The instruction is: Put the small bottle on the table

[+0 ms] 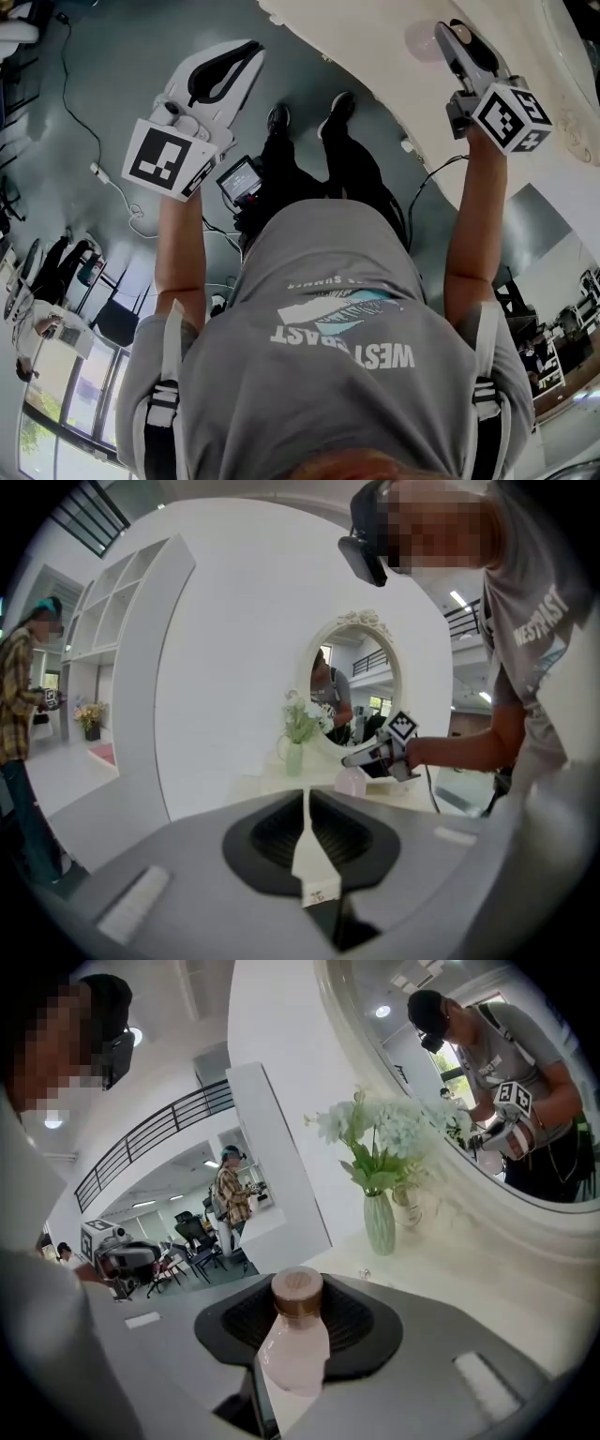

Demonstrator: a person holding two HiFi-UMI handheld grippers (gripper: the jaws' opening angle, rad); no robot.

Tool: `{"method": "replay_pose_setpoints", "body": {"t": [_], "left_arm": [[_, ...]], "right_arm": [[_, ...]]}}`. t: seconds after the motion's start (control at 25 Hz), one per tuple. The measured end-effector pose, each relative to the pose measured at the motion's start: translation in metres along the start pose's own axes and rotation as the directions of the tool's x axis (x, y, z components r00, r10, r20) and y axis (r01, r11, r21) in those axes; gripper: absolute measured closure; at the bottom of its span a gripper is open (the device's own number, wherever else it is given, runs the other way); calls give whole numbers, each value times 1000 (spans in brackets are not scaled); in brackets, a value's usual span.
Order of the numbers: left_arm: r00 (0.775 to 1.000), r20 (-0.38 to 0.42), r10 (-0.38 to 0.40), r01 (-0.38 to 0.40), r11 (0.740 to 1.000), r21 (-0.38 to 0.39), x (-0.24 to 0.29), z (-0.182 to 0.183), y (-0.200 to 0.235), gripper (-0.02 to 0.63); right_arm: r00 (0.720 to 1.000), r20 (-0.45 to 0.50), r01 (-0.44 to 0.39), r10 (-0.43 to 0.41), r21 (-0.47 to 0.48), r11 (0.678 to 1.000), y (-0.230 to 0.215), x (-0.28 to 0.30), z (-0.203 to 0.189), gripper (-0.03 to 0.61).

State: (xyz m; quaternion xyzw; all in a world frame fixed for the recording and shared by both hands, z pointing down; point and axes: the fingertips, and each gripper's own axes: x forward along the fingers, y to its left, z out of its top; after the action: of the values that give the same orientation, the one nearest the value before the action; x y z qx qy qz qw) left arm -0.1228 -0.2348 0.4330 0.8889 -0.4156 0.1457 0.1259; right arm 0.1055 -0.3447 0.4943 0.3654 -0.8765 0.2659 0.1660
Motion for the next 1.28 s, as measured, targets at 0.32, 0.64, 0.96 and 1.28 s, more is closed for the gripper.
{"method": "replay_pose_setpoints", "body": {"t": [0.32,0.64,0.96,1.28], "left_arm": [[1000,-31,0,-1,1000,-20,2,-16,-31,594],[998,-65,5,-9,998,-56,0,-57,-10,594],[996,-88,-3,-4,997,-80,20,-77,0,594],[994,-104,-16,6,995,-100,21,-77,9,594]], "right_arm": [[998,-53,-27,27,-9,1000,-18,11,-23,439],[994,-101,-43,42,-6,999,-28,72,-53,437],[987,-148,-58,57,1,998,-54,111,-72,437],[981,-186,-61,59,-1,998,-57,133,-71,437]]}}
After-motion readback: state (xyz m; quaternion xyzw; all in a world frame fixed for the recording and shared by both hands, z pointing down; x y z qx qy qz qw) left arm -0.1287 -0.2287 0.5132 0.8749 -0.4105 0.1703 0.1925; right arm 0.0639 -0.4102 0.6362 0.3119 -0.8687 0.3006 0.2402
